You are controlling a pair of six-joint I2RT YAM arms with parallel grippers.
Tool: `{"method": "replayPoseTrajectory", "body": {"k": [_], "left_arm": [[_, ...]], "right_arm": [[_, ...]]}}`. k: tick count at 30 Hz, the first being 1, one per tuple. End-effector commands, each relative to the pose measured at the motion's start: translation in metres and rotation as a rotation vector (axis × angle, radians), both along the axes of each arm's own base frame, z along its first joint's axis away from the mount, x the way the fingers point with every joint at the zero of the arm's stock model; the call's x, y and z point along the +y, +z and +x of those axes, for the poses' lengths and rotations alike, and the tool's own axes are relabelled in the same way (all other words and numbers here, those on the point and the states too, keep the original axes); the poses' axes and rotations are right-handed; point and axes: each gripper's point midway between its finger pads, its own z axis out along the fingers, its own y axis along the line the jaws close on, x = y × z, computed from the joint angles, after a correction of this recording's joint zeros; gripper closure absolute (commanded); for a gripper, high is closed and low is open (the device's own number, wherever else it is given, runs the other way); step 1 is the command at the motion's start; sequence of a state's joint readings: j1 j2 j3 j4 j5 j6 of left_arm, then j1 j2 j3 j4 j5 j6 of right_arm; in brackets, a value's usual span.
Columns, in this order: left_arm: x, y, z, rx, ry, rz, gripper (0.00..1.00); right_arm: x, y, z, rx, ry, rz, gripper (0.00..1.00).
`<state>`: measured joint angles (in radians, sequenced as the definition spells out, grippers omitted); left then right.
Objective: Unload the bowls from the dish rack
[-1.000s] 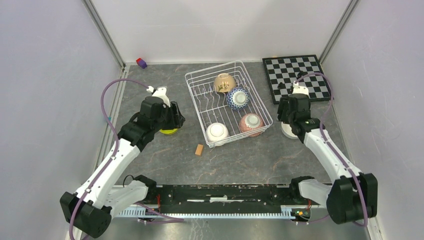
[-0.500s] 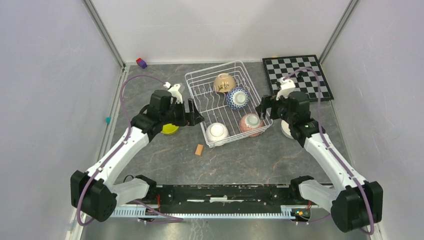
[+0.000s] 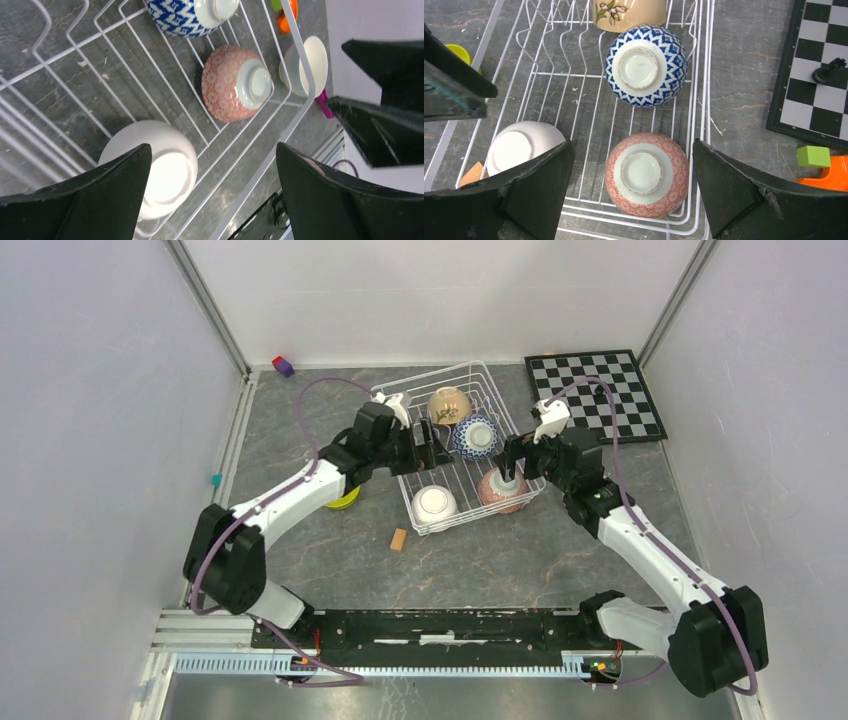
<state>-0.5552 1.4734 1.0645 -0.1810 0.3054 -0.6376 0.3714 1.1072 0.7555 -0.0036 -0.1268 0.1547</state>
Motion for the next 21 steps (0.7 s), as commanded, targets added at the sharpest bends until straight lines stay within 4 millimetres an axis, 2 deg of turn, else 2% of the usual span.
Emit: {"method": "replayPoseTrajectory", "body": {"k": [1, 4, 8, 11, 15, 21], "left_arm": [[-0.029, 0.018, 0.037, -0.019, 0.132, -0.123, 0.00], [-0.050, 0.008, 0.049, -0.014, 0.151, -0.135, 0.00], [-0.068, -0.011, 0.066, 0.003, 0.197, -0.138, 0.00], [-0.071, -0.027, 0.078, 0.032, 0.264, -0.138, 0.00], [-0.078, -0.034, 0.091, 0.005, 0.287, -0.145, 0.00], [-0.083, -0.039, 0.105, -0.034, 0.306, -0.171, 0.00]], "right_arm": [[-0.011, 0.020, 0.003, -0.119, -0.057, 0.018, 0.06], [-0.019, 0.026, -0.003, -0.171, -0.089, 0.027, 0.06], [-0.027, 0.034, -0.014, -0.248, -0.093, 0.024, 0.06], [-0.038, 0.037, -0.019, -0.289, -0.131, 0.013, 0.05], [-0.049, 0.045, -0.029, -0.355, -0.172, 0.030, 0.04], [-0.056, 0.051, -0.039, -0.409, -0.185, 0.044, 0.04]]}}
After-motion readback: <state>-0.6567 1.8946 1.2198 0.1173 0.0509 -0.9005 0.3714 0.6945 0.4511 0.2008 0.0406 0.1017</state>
